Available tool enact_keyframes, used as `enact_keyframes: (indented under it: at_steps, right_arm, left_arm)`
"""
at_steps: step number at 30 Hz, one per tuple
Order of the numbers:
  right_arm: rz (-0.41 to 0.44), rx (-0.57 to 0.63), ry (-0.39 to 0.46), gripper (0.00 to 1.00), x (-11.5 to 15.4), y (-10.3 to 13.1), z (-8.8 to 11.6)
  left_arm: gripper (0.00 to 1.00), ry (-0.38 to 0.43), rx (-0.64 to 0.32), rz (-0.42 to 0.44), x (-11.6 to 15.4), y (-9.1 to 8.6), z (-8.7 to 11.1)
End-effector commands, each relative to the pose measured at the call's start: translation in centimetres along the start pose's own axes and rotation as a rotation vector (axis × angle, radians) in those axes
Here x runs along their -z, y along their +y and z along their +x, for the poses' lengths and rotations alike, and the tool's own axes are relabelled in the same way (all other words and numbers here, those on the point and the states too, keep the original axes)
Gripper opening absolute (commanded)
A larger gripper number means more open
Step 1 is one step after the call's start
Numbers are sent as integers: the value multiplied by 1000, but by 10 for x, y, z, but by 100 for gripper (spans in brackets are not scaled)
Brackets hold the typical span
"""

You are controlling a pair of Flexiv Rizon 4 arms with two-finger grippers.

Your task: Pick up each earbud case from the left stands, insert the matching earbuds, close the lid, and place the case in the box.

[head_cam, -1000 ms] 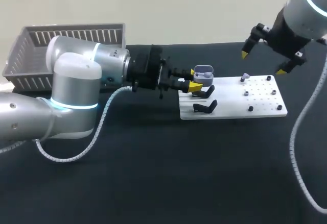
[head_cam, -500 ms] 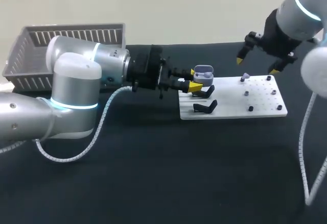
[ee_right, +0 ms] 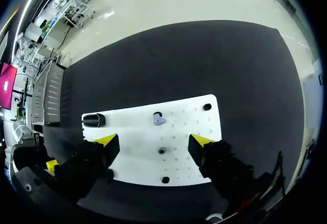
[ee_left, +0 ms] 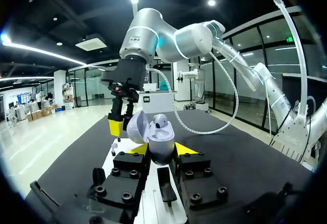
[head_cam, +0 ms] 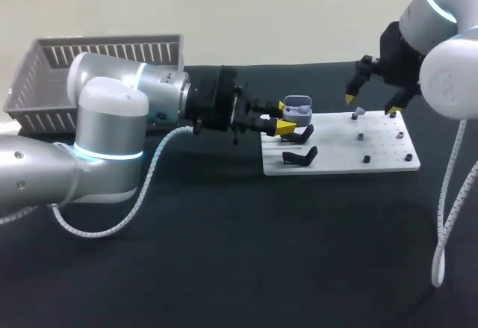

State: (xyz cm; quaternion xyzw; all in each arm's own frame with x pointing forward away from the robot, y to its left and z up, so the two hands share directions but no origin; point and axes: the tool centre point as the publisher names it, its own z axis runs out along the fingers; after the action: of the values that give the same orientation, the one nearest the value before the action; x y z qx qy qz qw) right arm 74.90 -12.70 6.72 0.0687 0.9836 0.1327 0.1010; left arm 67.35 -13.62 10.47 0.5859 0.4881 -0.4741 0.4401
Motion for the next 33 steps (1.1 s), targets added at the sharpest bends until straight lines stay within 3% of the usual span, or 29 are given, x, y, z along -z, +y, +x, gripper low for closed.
enact_keyframes:
  at_steps: [1,2,3,7,33]
  right_arm:
    - [-7,9,8,64,-4,0,-2]
    - [-8,12,11,53,-5,0,-2]
    - [-10,17,11,48,-6,1,-3]
    - [-12,34,19,44,-11,6,-3]
    - [-4,7,72,40,-35,-6,-13]
  left_arm:
    - [0,-1,-2,-2,0,0,1]
    - [0,-1,-2,-2,0,0,1]
    - [0,-1,-2,-2,0,0,1]
    - [0,-1,-2,-2,0,0,1]
    - [0,-1,-2,-2,0,0,1]
